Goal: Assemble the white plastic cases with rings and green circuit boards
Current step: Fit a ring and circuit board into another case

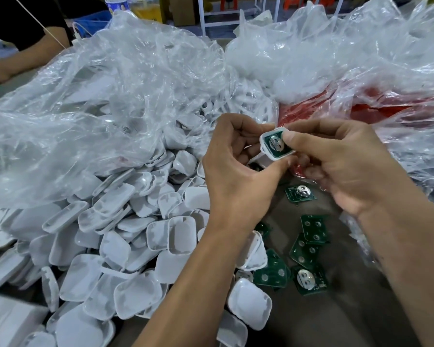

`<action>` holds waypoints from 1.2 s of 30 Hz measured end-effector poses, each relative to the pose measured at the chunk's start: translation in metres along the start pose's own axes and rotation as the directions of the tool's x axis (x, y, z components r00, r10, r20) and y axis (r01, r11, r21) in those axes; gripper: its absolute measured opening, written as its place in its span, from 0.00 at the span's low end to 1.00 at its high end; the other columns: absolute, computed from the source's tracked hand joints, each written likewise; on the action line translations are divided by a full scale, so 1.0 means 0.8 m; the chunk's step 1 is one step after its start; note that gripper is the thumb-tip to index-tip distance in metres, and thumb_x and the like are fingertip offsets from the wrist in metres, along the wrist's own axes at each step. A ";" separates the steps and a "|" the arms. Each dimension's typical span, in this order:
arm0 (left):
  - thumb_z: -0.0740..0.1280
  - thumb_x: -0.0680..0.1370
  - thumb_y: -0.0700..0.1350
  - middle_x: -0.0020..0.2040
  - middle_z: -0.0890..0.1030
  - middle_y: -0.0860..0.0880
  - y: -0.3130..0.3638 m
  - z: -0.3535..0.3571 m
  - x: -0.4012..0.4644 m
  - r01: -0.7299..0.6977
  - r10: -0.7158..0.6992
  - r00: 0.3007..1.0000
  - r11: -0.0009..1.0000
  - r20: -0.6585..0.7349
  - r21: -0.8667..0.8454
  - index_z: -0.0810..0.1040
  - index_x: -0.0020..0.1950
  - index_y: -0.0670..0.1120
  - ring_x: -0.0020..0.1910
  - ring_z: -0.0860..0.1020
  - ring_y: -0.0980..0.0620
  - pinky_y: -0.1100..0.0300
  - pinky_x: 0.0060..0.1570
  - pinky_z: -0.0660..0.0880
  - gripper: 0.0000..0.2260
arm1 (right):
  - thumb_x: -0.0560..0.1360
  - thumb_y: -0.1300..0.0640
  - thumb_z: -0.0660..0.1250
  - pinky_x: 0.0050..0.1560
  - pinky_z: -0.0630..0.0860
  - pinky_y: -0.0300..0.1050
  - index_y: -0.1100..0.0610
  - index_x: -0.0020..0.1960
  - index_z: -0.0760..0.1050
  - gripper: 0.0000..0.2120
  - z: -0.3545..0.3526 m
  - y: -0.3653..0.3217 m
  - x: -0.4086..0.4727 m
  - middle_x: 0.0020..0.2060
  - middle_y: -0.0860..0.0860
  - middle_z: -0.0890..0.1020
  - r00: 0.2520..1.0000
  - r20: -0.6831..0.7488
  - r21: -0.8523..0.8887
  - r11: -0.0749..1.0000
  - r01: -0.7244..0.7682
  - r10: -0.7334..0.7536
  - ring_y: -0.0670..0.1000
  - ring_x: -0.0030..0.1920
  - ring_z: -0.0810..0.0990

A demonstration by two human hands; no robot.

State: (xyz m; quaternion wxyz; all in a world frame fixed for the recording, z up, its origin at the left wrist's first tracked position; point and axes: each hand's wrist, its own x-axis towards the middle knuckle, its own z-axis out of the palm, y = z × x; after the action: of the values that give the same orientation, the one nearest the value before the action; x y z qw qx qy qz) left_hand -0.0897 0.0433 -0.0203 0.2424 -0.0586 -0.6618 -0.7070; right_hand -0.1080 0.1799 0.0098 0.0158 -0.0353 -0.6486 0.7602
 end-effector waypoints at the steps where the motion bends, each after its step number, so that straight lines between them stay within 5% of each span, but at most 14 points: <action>1: 0.82 0.63 0.31 0.48 0.85 0.50 0.000 0.000 0.000 0.002 -0.002 1.000 1.000 0.015 -0.016 0.74 0.50 0.47 0.49 0.86 0.52 0.56 0.51 0.83 0.25 | 0.72 0.66 0.75 0.21 0.65 0.33 0.63 0.44 0.83 0.02 -0.003 -0.002 0.002 0.33 0.56 0.82 0.999 0.034 0.023 0.999 -0.042 0.041 0.46 0.25 0.72; 6: 0.80 0.66 0.29 0.52 0.86 0.47 0.000 -0.004 0.005 0.063 -0.053 0.994 0.993 0.096 -0.104 0.74 0.55 0.44 0.50 0.86 0.50 0.56 0.48 0.82 0.24 | 0.75 0.70 0.73 0.21 0.65 0.34 0.63 0.40 0.81 0.06 -0.001 0.000 0.003 0.29 0.56 0.79 1.000 0.010 0.044 0.999 0.017 -0.018 0.46 0.25 0.70; 9: 0.81 0.69 0.38 0.54 0.86 0.49 -0.001 -0.006 0.007 0.167 -0.153 0.980 0.980 0.130 -0.106 0.77 0.60 0.47 0.48 0.86 0.50 0.58 0.44 0.82 0.23 | 0.74 0.70 0.74 0.21 0.65 0.34 0.61 0.38 0.82 0.08 0.003 0.005 0.005 0.28 0.57 0.78 0.994 -0.033 0.015 0.995 0.101 -0.101 0.47 0.23 0.70; 14: 0.75 0.75 0.44 0.41 0.85 0.46 -0.005 -0.004 0.006 0.318 -0.299 0.946 0.932 0.126 -0.175 0.82 0.50 0.45 0.40 0.86 0.40 0.39 0.46 0.84 0.07 | 0.74 0.71 0.74 0.22 0.67 0.35 0.62 0.41 0.83 0.06 0.006 0.009 0.003 0.28 0.54 0.80 0.983 0.006 0.023 0.983 0.181 -0.181 0.47 0.23 0.70; 26: 0.73 0.78 0.33 0.33 0.80 0.50 -0.005 -0.008 0.011 0.321 -0.304 0.945 0.932 0.118 -0.168 0.81 0.47 0.43 0.31 0.82 0.50 0.57 0.33 0.81 0.05 | 0.75 0.70 0.75 0.22 0.72 0.36 0.62 0.42 0.82 0.06 0.003 0.013 0.003 0.30 0.56 0.81 0.980 0.074 0.015 0.982 0.186 -0.187 0.47 0.22 0.73; 30: 0.74 0.77 0.35 0.36 0.82 0.43 -0.005 -0.010 0.011 0.271 -0.265 0.961 0.958 0.076 -0.089 0.85 0.50 0.45 0.33 0.82 0.49 0.56 0.34 0.81 0.06 | 0.75 0.67 0.76 0.23 0.71 0.39 0.58 0.42 0.81 0.07 0.002 0.015 0.005 0.30 0.52 0.81 0.981 0.038 -0.135 0.972 0.195 -0.191 0.48 0.25 0.75; 33: 0.77 0.74 0.39 0.38 0.85 0.50 -0.005 -0.010 0.012 0.239 -0.239 0.971 0.971 0.018 -0.001 0.86 0.50 0.51 0.34 0.84 0.50 0.54 0.39 0.83 0.08 | 0.75 0.67 0.75 0.23 0.71 0.39 0.59 0.45 0.84 0.05 0.003 0.016 0.006 0.32 0.53 0.81 0.989 0.037 -0.163 0.975 0.149 -0.145 0.48 0.26 0.75; 36: 0.77 0.74 0.40 0.36 0.85 0.54 -0.006 -0.011 0.013 0.280 -0.280 0.960 0.960 -0.014 -0.017 0.86 0.51 0.51 0.33 0.84 0.54 0.61 0.35 0.80 0.09 | 0.76 0.68 0.74 0.22 0.71 0.38 0.61 0.44 0.82 0.04 0.006 0.017 0.005 0.30 0.55 0.80 0.995 0.056 -0.143 0.985 0.091 -0.084 0.48 0.25 0.75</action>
State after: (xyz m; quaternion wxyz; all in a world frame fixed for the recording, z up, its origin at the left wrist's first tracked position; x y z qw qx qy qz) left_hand -0.0983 0.0324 -0.0212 0.1452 0.0396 -0.6561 -0.7395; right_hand -0.1120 0.1736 -0.0028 0.0304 0.0113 -0.7034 0.7101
